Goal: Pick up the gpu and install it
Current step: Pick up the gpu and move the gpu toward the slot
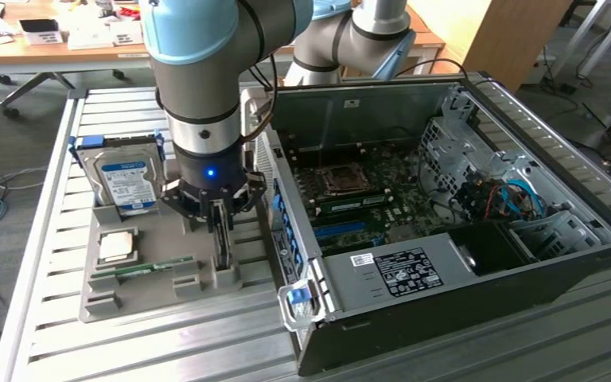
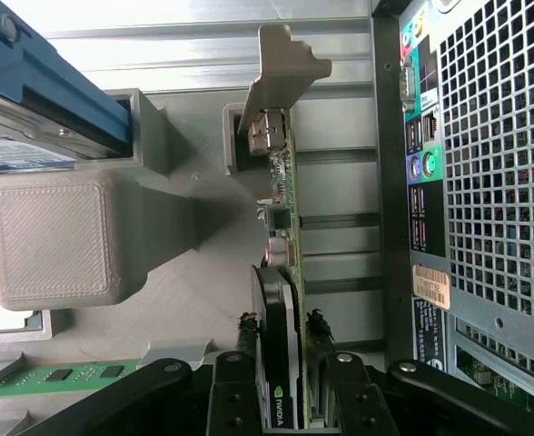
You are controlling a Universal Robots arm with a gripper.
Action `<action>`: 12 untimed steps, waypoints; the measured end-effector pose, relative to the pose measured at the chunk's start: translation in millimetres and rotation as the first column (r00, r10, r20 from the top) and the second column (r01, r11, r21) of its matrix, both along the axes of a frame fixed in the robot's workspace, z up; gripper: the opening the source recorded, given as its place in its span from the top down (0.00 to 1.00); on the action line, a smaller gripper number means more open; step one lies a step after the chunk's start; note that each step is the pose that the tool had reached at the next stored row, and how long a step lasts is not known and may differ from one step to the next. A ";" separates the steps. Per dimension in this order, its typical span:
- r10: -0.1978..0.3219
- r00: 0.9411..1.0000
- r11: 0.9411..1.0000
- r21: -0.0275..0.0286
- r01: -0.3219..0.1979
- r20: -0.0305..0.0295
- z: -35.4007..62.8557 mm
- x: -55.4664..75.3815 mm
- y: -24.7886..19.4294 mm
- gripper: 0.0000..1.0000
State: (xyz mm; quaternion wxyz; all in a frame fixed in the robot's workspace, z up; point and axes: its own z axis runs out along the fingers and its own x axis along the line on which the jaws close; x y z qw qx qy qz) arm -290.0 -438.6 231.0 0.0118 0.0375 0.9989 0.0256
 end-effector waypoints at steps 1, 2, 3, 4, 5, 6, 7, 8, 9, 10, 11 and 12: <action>0.000 1.000 1.000 0.000 0.000 0.000 0.0 0.0 0.0 0.65; 0.000 1.000 1.000 0.000 0.000 0.000 0.0 -0.1 0.0 0.67; 0.000 1.000 1.000 0.000 0.000 0.000 0.0 0.0 0.0 0.72; 0.000 1.000 1.000 0.000 0.000 0.000 0.0 0.0 0.0 0.72; 0.000 1.000 1.000 0.000 0.000 0.000 0.0 0.0 0.0 0.73; 0.000 1.000 1.000 0.000 0.000 0.000 0.0 0.0 0.0 0.73; 0.000 1.000 1.000 0.000 0.000 0.000 0.0 0.0 0.0 0.73; 0.000 1.000 1.000 0.000 0.000 0.000 0.0 0.0 0.0 0.73; 0.000 1.000 1.000 0.000 0.000 0.000 0.0 0.0 0.0 0.73; 0.000 1.000 1.000 0.000 0.000 0.000 0.0 0.0 0.0 0.73; 0.000 1.000 1.000 0.000 0.000 0.000 0.0 0.0 0.0 0.73; 0.000 1.000 1.000 0.000 0.000 0.000 0.0 0.0 0.0 0.73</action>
